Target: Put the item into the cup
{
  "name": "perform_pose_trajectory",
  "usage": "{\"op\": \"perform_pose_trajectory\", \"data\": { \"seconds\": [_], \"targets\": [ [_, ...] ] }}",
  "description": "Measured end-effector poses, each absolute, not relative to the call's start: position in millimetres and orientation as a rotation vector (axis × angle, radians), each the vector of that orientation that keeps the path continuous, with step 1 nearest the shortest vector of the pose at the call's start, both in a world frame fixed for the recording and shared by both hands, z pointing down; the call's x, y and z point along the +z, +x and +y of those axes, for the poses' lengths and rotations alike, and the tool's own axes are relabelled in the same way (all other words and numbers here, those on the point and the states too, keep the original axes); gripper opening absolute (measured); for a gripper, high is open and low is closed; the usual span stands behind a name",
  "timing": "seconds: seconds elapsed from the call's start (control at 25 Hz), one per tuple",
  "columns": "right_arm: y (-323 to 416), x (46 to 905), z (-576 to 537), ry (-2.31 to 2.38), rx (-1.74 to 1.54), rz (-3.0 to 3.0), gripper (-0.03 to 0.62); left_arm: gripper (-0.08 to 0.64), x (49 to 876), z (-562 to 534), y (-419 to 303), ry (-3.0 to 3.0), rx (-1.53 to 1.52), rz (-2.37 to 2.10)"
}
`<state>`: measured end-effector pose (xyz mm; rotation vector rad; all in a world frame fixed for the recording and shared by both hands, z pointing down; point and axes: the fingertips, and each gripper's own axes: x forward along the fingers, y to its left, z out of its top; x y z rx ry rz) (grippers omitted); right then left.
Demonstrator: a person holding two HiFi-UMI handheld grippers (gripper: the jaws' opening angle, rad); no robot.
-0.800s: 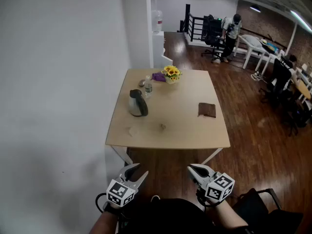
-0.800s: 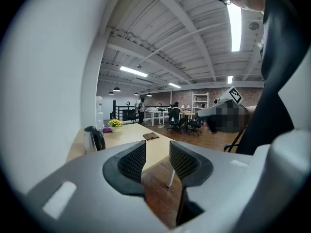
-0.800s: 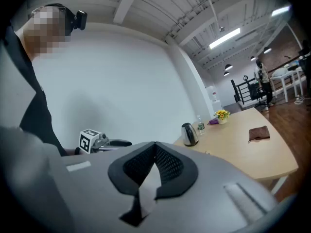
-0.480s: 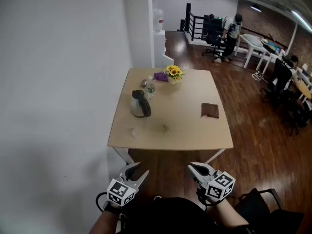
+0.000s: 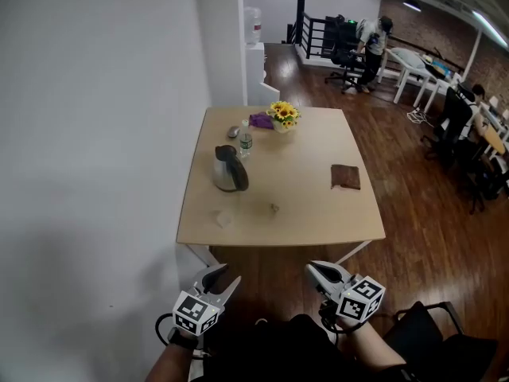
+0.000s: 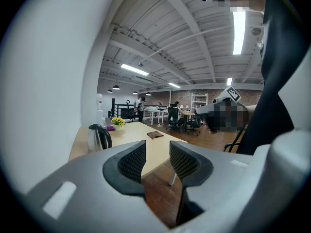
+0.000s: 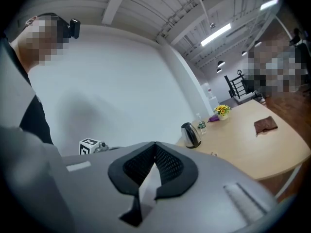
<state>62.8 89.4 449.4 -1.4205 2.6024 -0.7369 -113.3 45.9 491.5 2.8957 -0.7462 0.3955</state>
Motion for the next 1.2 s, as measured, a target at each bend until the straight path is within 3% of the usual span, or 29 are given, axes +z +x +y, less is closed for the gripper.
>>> {"op": "perform_pose_trajectory", "data": {
  "seconds": [1.2],
  "targets": [
    [127, 484, -131, -0.970, -0.751, 2.922, 0.008, 0.147, 510, -131, -25, 2.681, 0.446, -1.120]
  ]
}}
